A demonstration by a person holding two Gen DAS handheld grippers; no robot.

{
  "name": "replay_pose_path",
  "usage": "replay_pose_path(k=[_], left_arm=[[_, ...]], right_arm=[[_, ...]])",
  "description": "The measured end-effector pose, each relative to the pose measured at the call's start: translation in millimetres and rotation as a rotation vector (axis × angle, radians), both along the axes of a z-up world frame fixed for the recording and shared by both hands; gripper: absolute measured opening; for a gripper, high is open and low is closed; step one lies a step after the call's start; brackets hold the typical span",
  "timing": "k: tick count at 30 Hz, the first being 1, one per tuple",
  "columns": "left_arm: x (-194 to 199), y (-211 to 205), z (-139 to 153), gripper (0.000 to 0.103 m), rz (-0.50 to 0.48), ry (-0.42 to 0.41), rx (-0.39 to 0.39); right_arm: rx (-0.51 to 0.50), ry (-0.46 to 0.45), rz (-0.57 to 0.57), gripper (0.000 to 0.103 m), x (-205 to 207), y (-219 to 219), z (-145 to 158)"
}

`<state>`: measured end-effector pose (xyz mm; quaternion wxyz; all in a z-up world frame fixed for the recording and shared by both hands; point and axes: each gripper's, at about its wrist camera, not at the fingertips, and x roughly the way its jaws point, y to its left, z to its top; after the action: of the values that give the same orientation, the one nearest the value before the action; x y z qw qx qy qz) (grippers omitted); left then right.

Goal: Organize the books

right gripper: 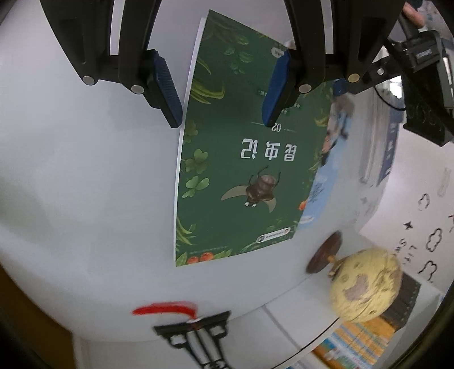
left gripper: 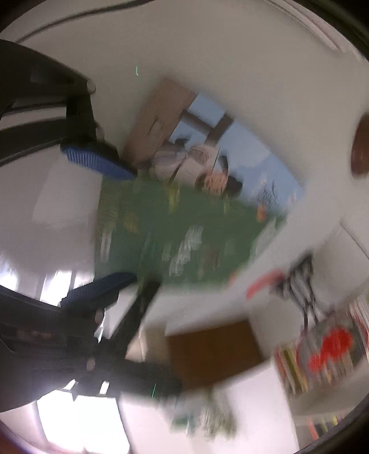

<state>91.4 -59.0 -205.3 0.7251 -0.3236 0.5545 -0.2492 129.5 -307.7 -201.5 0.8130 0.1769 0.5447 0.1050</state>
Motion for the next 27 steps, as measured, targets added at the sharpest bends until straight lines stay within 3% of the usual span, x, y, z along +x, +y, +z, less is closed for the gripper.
replay_pose_path(k=[1, 2, 3, 5, 6, 8, 11, 15, 22, 24, 27], left_arm=[[-5.7, 0.5, 0.6, 0.052, -0.032, 0.034, -0.107], [-10.9, -0.3, 2.5, 0.052, -0.045, 0.045, -0.164], [-16.2, -2.5, 7.7, 0.052, -0.053, 0.026, -0.153], [-18.4, -0.6, 16.1, 0.051, -0.02, -0.044, -0.038], [-15.6, 4.8, 16.1, 0.051, 0.007, -0.05, -0.004], [-7.9, 19.5, 12.5, 0.051, 0.045, -0.024, -0.039], [5.4, 39.5, 16.3, 0.054, 0.106, -0.062, 0.07], [29.3, 47.2, 8.0, 0.055, 0.084, -0.083, 0.212], [60.2, 33.9, -4.4, 0.055, 0.002, -0.114, 0.305], [60.8, 32.3, -4.2, 0.062, -0.023, -0.126, 0.295], [59.2, 31.1, -2.7, 0.064, -0.026, -0.133, 0.315]], right_arm=[[0.01, 0.002, 0.017, 0.058, -1.9, 4.6, -0.7], [0.05, 0.011, 0.06, 0.058, -4.9, 12.8, -2.6], [0.081, 0.018, 0.095, 0.058, -7.4, 20.8, -4.6], [0.058, 0.011, 0.171, 0.058, -14.6, 46.2, -4.7], [-0.028, -0.012, 0.206, 0.057, -18.9, 62.3, -2.7], [-0.093, -0.032, 0.243, 0.057, -21.8, 75.0, -2.1], [-0.045, 0.0, 0.203, 0.057, -18.7, 67.0, -2.6], [0.015, 0.021, 0.144, 0.057, -14.5, 53.9, -4.2], [0.057, 0.036, 0.097, 0.057, -3.8, 56.7, -3.4], [0.055, 0.038, 0.1, 0.057, -3.1, 57.4, -2.7], [0.077, 0.041, 0.088, 0.057, -4.0, 51.7, -2.8]])
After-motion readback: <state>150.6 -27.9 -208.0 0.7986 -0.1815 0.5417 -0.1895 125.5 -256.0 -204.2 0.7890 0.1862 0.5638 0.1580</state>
